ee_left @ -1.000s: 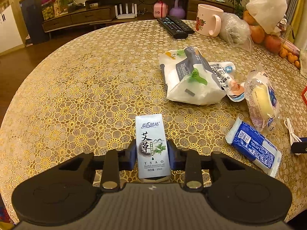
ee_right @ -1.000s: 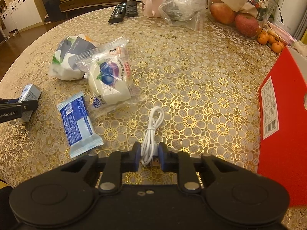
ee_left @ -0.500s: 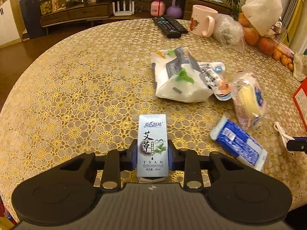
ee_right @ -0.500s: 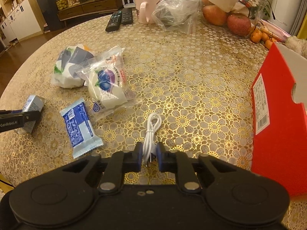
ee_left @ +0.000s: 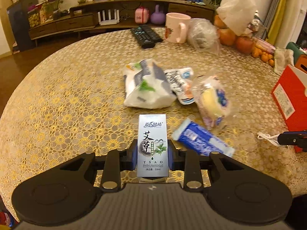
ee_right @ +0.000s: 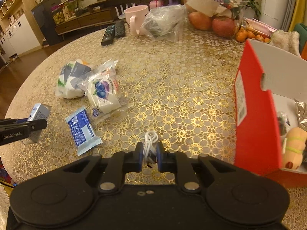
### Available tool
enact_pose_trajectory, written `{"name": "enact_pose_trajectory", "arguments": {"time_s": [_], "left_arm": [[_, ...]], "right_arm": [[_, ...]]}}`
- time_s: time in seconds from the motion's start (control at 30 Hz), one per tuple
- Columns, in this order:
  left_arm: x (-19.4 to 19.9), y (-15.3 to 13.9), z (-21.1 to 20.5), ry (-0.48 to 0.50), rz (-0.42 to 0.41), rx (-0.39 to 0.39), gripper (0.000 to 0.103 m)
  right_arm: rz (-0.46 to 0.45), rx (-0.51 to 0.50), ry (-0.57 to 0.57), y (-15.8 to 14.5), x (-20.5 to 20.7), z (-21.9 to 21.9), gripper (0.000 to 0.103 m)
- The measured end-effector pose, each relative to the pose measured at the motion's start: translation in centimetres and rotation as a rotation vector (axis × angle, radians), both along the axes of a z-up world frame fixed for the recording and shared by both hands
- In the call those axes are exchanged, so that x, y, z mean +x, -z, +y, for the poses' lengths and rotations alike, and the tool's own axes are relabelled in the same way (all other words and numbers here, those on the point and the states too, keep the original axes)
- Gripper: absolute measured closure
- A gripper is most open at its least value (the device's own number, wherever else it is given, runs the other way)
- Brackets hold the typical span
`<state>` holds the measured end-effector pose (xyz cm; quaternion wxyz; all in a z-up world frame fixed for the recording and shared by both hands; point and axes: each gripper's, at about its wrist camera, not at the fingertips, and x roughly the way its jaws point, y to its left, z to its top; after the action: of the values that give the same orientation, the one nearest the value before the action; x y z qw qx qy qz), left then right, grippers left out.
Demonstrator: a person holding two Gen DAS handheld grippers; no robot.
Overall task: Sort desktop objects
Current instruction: 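Carry the leaf-print box with the left tool while the right tool carries the cable to the shoebox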
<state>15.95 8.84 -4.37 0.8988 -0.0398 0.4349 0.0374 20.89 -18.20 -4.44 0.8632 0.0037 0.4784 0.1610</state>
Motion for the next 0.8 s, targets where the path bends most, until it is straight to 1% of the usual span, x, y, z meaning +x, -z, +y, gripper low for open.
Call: {"name": "enact_pose_trajectory", "arguments": {"time_s": [0.37,0.63,0.8], "left_arm": [[0.0,-2.4,-4.0,0.104,-0.014,-0.018,0.075],[0.0,-4.7,-7.7,0.196,-0.035,-0.012,0.074],[-0.3,-6.5,-10.5,0.256,-0.062,0.000,0.075]], "right_arm": [[-0.043,0.045,0.027,-2.5,-0.5,-2.5,0.091],[-0.105,0.065,0.042,-5.5,-1.4,-4.4,0.091],[-0.156,0.070,0.053,-7.7,-2.6,-5.9,0.091]]}}
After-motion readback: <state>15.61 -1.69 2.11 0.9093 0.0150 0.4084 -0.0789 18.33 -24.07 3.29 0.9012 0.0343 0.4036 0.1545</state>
